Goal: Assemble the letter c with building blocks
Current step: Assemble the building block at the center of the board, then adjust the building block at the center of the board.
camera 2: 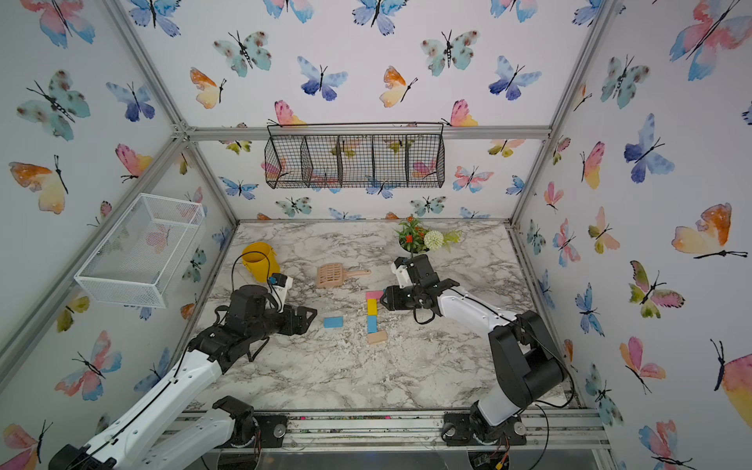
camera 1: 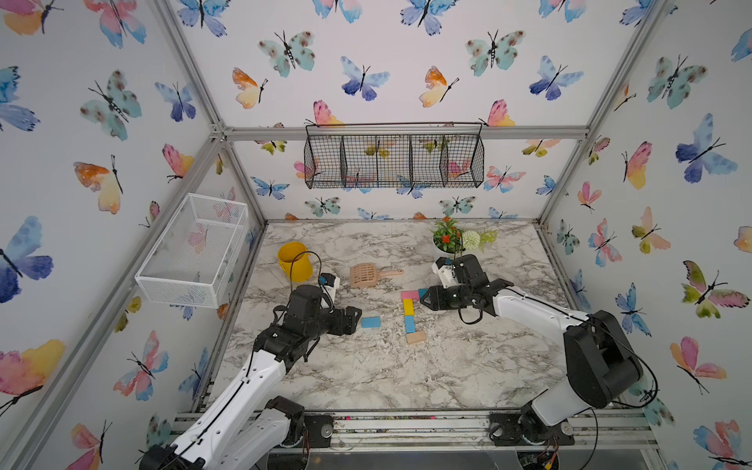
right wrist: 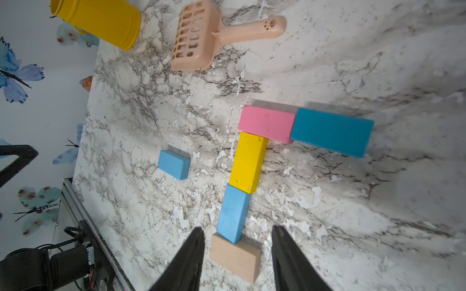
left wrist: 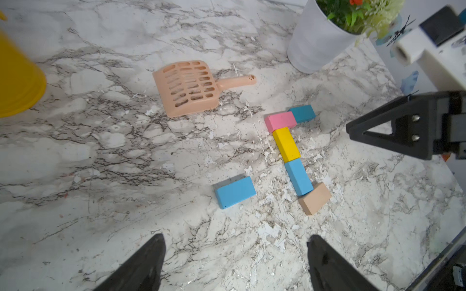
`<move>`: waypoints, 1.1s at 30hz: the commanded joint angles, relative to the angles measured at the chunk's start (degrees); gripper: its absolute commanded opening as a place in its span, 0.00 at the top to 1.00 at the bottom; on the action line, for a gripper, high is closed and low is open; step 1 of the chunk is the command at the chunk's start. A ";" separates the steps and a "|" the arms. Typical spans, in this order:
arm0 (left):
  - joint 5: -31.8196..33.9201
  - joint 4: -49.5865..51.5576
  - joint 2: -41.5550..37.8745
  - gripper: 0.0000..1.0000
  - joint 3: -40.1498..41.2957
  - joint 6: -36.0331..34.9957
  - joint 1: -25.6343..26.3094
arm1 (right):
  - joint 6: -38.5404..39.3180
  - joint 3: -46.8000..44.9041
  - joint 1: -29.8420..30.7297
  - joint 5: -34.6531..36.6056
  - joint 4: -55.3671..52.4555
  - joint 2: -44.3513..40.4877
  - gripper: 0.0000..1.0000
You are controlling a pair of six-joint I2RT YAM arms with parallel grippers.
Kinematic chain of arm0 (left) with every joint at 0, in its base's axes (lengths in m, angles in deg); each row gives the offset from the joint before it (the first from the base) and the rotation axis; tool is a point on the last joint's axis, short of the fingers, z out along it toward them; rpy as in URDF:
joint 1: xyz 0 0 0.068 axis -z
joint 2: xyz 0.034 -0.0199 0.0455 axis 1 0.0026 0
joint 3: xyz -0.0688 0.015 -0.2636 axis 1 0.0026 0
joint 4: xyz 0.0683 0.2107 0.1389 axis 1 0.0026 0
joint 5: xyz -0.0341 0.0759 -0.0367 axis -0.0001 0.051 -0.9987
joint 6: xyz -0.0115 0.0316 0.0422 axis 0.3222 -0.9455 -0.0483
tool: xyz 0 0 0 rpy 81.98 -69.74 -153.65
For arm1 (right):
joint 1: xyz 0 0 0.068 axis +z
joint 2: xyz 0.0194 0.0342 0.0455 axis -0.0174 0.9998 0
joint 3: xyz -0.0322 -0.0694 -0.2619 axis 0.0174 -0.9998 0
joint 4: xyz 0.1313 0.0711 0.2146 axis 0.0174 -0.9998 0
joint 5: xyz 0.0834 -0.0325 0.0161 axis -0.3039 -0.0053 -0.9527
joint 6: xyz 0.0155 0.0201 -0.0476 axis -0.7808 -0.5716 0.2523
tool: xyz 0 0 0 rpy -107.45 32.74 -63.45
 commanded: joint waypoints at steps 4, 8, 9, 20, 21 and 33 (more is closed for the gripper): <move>4.20 -0.65 4.35 0.13 1.17 5.67 4.19 | 0.87 0.57 1.24 -0.06 -4.47 -2.15 0.52; 4.31 -2.36 4.00 0.12 2.84 6.47 4.19 | 1.44 -1.40 1.61 1.08 -5.11 -2.74 0.52; 4.53 -2.31 3.43 0.11 2.85 6.51 4.24 | 1.44 -1.98 1.62 1.04 -4.81 -2.79 0.52; 3.84 5.77 -1.72 0.06 -4.97 0.37 1.46 | -7.76 -5.93 1.61 -4.11 8.81 3.16 0.46; 3.18 6.39 -1.93 0.06 -5.39 -0.70 -0.02 | -8.61 -5.86 1.68 -4.59 9.91 4.15 0.46; 0.24 4.07 -5.27 0.05 -2.54 -1.83 -3.91 | -14.09 -4.53 1.63 -5.95 18.31 11.36 0.44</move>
